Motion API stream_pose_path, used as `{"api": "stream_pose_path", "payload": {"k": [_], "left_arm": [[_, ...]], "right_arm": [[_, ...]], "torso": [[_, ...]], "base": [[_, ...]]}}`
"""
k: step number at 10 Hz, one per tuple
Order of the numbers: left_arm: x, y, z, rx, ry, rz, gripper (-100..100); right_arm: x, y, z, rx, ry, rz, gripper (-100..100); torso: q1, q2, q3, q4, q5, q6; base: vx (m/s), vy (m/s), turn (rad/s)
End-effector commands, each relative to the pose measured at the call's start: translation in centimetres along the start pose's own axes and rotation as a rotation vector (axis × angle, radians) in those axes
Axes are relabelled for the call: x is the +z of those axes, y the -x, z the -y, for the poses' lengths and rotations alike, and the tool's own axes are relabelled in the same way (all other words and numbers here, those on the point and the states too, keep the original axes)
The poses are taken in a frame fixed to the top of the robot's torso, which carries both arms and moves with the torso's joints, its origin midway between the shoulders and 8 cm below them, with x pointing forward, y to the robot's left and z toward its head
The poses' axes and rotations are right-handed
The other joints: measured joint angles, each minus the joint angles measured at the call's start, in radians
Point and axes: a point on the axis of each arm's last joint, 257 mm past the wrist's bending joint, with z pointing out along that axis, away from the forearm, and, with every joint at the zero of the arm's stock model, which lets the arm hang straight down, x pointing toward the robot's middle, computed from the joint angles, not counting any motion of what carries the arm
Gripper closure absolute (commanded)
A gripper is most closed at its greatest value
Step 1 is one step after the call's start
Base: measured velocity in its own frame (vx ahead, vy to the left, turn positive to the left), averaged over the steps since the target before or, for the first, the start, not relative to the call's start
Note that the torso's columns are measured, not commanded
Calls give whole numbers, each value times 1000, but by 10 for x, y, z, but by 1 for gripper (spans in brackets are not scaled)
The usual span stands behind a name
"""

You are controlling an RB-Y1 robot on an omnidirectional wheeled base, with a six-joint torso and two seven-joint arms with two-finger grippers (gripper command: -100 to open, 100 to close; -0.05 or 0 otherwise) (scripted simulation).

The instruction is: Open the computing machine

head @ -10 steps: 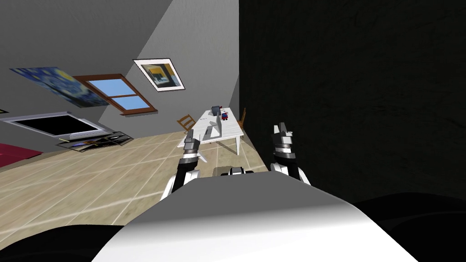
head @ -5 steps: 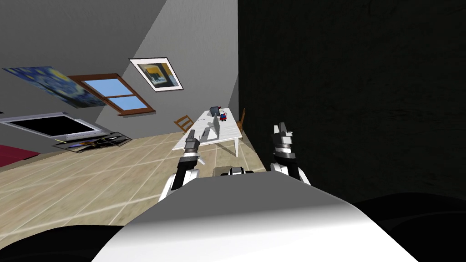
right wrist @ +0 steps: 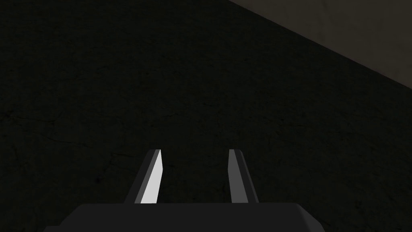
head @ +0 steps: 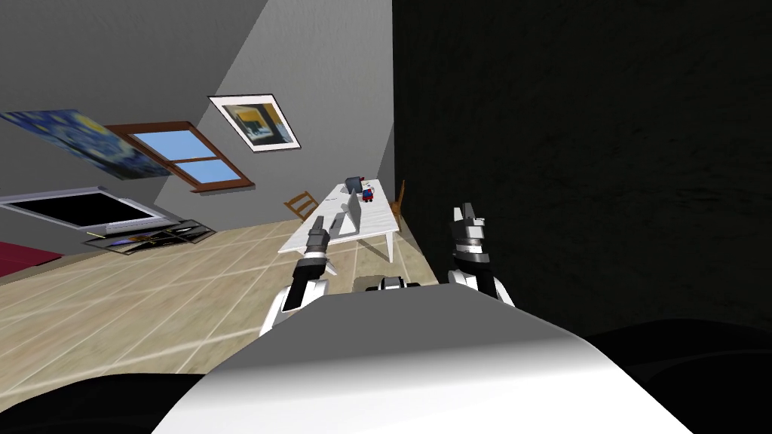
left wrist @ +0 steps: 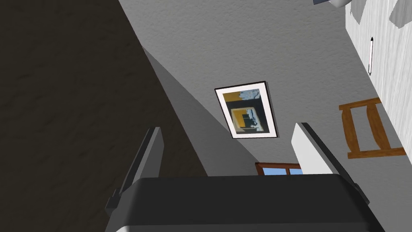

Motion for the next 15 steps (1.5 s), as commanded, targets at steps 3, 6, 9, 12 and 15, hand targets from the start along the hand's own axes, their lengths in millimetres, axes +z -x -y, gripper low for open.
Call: {"api": "stream_pose_path", "payload": {"k": [3,6,9,12,15], "left_arm": [[3,7,-22,66,86,-2,-100],[4,15,-39,118,150,-3,-100],[4,25,-56,171,220,0,-100],[3,35,-72,216,285,8,-100],[2,44,-84,250,334,15,-100]], "right_arm": [[0,0,0,0,0,0,0],[0,0,0,0,0,0,0],[0,0,0,0,0,0,0],[0,0,0,0,0,0,0],[0,0,0,0,0,0,0]], "torso": [[0,-1,-1,0,0,0],[0,-1,0,0,0,0],[0,0,0,0,0,0],[-1,-1,0,0,0,0],[1,0,0,0,0,0]], "base": [[83,-67,4],[93,-80,6],[94,-75,6],[102,-87,5],[89,-60,4]]}}
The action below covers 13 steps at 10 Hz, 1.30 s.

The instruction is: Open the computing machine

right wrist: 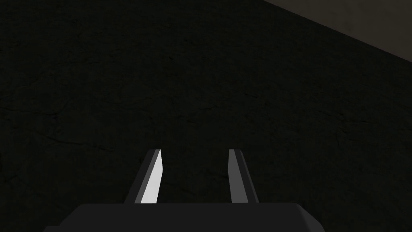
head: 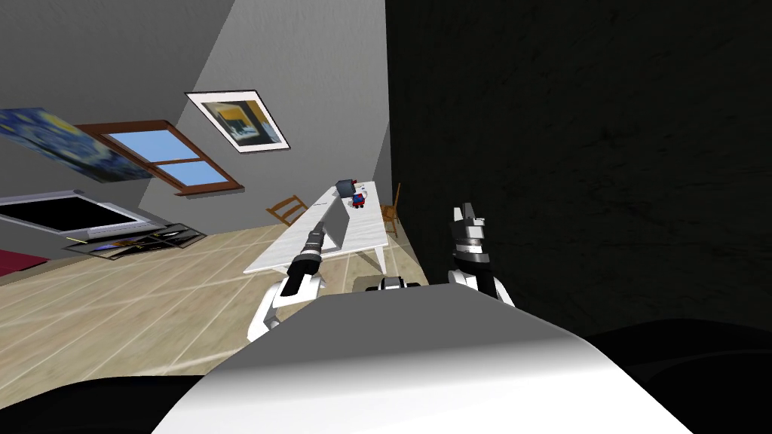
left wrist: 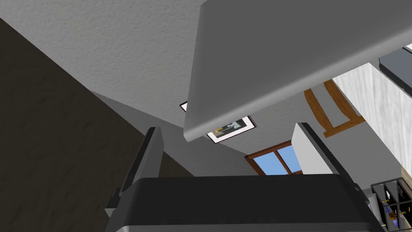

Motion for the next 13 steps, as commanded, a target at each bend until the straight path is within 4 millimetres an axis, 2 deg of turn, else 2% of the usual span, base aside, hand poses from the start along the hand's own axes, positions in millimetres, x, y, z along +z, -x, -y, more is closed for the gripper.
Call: {"api": "stream_pose_path", "payload": {"k": [1,4,5,8,13], "left_arm": [[2,7,-12,31,46,5,-100],[1,7,-7,25,36,7,-100],[1,7,-7,25,37,7,100],[1,-1,-5,-130,51,0,100],[1,-16,2,-365,66,-14,100]], "right_arm": [[0,0,0,0,0,0,0],[0,0,0,0,0,0,0],[0,0,0,0,0,0,0],[0,0,0,0,0,0,0],[0,0,0,0,0,0,0]], "torso": [[-1,1,1,0,0,0],[2,-2,-1,0,0,0],[0,-1,-1,0,0,0],[6,2,3,-1,7,0],[0,-2,-2,-1,1,0]], "base": [[75,-66,4],[63,-3,-14],[8,2,7],[-8,108,31],[-16,121,26]]}}
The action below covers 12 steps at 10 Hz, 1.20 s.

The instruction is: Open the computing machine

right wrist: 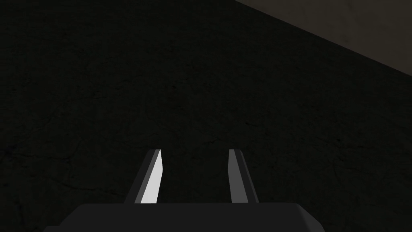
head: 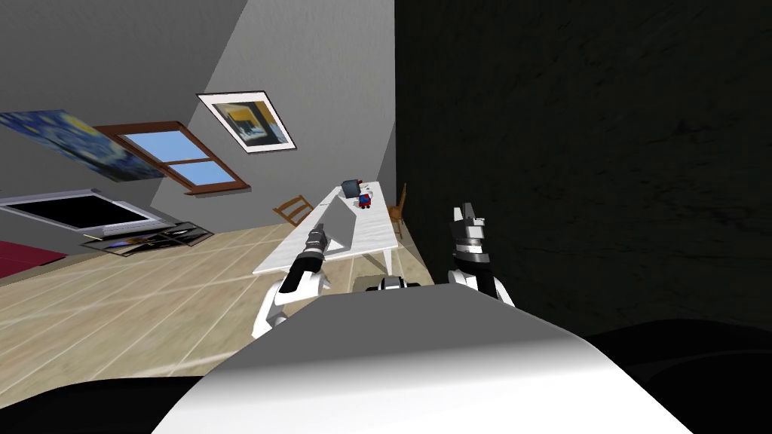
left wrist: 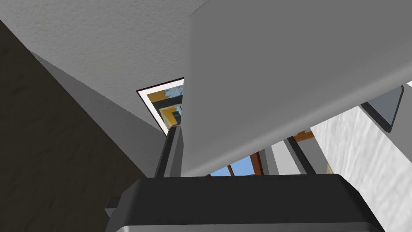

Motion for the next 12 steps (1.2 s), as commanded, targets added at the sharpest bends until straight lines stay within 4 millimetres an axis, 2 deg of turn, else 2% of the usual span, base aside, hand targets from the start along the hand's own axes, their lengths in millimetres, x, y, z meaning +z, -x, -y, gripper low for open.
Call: {"api": "stream_pose_path", "payload": {"k": [1,2,8,9,10,12], "left_arm": [[0,-4,-1,-53,8,-5,100],[3,-12,-10,-142,21,-13,100],[16,-48,-38,-479,58,-39,100],[15,-44,-36,-427,58,-36,100],[16,-56,-50,-522,70,-47,100],[16,-66,-63,-608,79,-55,100]], "right_arm": [[0,0,0,0,0,0,0],[0,0,0,0,0,0,0],[0,0,0,0,0,0,0],[0,0,0,0,0,0,0],[0,0,0,0,0,0,0],[0,0,0,0,0,0,0]], "torso": [[0,2,1,1,0,0],[-6,3,2,2,-2,0],[-2,2,2,2,-2,-1],[-1,3,2,2,-1,-1],[-6,3,2,3,-3,-1],[-2,2,1,2,-2,0]], "base": [[-7,67,0],[-20,83,39],[-25,133,30],[-22,70,-3],[1,73,20],[-9,103,6]]}}
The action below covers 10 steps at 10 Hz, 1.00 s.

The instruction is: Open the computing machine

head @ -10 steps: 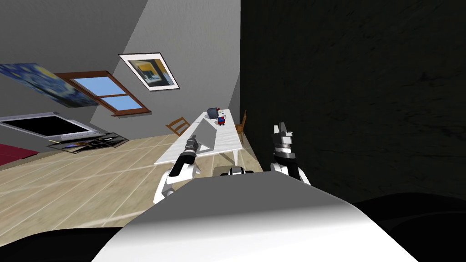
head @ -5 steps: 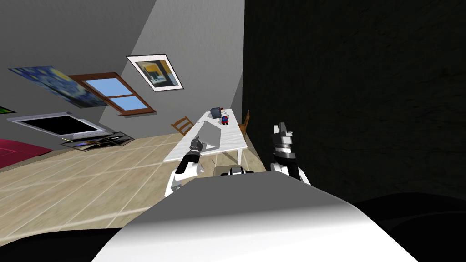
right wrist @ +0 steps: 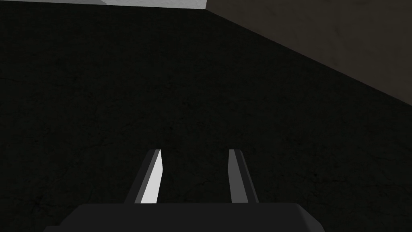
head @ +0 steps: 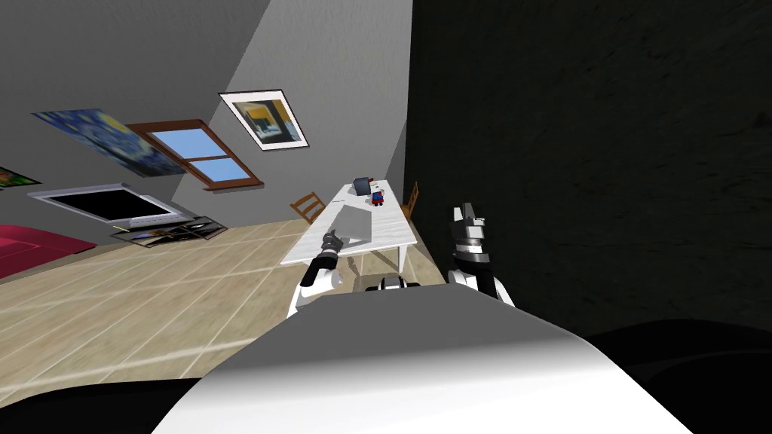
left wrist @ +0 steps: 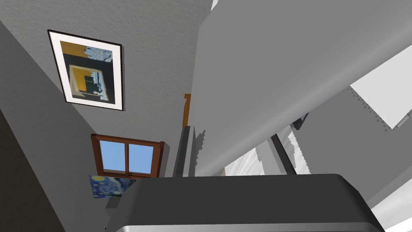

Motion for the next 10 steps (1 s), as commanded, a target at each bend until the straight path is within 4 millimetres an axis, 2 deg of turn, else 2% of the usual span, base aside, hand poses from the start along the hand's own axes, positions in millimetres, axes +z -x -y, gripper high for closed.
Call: {"api": "stream_pose_path", "payload": {"k": [1,2,10], "left_arm": [[3,-4,-19,-122,6,-13,100],[0,-4,-9,-91,6,-9,-100],[-25,-6,27,-92,7,-1,-100]], "right_arm": [[0,0,0,0,0,0,0],[0,0,0,0,0,0,0],[0,0,0,0,0,0,0]], "torso": [[1,1,0,0,1,0],[0,0,0,0,1,0],[0,1,1,0,0,0]], "base": [[-14,85,9],[6,35,-10],[28,-6,-8]]}}
